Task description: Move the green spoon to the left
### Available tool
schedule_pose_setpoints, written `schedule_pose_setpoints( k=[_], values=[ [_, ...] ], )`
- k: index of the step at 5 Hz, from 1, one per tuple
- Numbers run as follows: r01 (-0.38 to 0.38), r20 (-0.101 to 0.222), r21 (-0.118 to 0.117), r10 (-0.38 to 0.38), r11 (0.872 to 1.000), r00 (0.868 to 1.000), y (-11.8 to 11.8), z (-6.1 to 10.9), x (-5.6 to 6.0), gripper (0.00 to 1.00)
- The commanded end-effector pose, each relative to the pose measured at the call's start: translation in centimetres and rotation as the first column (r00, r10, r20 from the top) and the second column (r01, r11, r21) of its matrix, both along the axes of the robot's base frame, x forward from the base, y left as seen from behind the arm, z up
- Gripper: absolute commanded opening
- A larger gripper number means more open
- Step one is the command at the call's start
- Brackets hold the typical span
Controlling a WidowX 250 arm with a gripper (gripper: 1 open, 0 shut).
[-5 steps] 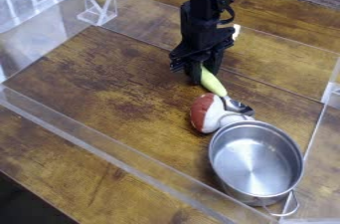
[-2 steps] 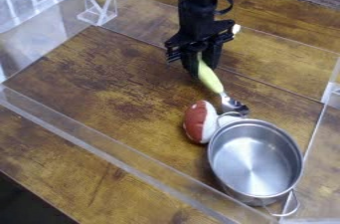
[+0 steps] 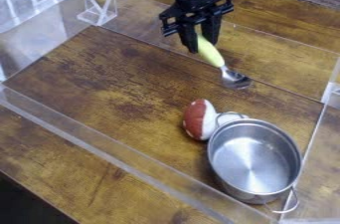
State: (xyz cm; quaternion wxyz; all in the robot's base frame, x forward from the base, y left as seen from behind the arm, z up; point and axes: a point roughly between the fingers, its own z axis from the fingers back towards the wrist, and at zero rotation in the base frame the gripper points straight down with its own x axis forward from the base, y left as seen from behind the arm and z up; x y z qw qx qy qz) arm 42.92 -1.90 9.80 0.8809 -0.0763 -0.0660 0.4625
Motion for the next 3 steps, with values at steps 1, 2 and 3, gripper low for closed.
schedule_pose_setpoints(
  k=[1, 2, 3],
  values=[
    [-0.009, 0.151, -0.016, 0.011, 1.0, 0.989, 0.94, 6.65, 0.38, 0.0],
    [-0.003, 0.152, -0.028, 0.007, 1.0, 0.988, 0.55, 7.05, 0.11, 0.0],
    [0.005, 0.153, -0.041, 0.002, 0.999, 0.988, 0.01, 7.4, -0.12, 0.0]
  ],
)
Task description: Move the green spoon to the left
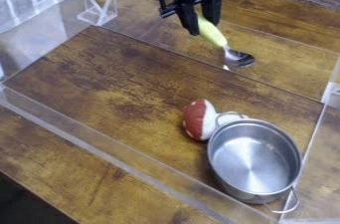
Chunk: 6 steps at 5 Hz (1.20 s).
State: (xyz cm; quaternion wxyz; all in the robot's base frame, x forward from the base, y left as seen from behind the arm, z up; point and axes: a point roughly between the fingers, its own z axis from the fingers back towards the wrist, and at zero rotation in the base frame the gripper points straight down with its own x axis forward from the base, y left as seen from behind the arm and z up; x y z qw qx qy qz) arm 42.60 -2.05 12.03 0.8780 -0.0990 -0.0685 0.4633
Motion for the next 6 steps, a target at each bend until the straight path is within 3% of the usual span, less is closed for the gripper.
schedule_pose_setpoints(
  k=[1, 6],
  values=[
    [-0.001, 0.125, -0.015, 0.002, 1.0, 0.992, -0.4, 5.3, 0.2, 0.0],
    [-0.021, 0.119, -0.085, 0.031, 0.996, 0.992, -2.1, 6.7, -0.2, 0.0]
  ],
)
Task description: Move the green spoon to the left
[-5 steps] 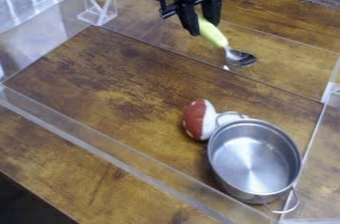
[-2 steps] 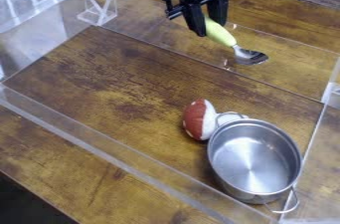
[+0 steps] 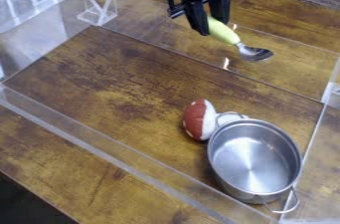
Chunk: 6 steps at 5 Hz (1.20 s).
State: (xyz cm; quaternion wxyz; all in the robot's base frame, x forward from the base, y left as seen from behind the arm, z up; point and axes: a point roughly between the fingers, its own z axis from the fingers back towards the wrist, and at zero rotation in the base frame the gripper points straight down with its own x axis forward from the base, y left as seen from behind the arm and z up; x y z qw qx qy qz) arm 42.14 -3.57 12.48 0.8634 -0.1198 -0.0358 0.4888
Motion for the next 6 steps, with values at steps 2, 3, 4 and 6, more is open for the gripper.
schedule_pose_setpoints(
  k=[2, 3, 4, 6],
  values=[
    [0.011, 0.162, -0.03, -0.006, 0.999, 0.987, -1.0, 6.7, 0.2, 0.0],
    [-0.024, 0.154, -0.024, 0.027, 0.999, 0.988, -2.7, 5.7, 2.3, 0.0],
    [-0.012, 0.15, 0.004, 0.011, 1.0, 0.989, -4.9, 4.1, 3.5, 0.0],
    [-0.072, 0.145, 0.046, 0.065, 0.996, 0.987, -5.7, 1.7, 4.0, 0.0]
  ],
)
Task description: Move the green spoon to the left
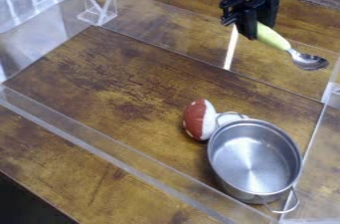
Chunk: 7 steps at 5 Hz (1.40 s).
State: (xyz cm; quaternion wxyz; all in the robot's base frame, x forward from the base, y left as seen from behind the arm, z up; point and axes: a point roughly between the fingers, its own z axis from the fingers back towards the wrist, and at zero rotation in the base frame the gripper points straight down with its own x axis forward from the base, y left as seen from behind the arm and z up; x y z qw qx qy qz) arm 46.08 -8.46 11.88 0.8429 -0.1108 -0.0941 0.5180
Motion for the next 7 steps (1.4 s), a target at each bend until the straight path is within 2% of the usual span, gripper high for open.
schedule_pose_setpoints(
  k=[1, 2, 3, 4, 7],
  values=[
    [-0.029, 0.057, 0.013, 0.029, 0.999, 0.998, -0.5, 0.9, -0.3, 0.0],
    [-0.079, 0.061, 0.033, 0.077, 0.996, 0.995, -0.2, -0.7, -0.2, 0.0],
    [-0.114, 0.072, 0.043, 0.111, 0.993, 0.991, 0.1, -1.8, -0.1, 0.0],
    [-0.131, 0.087, 0.041, 0.127, 0.991, 0.988, 0.6, -2.6, -0.1, 0.0],
    [-0.118, 0.102, 0.001, 0.117, 0.993, 0.988, 1.6, -2.3, 0.3, 0.0]
  ],
)
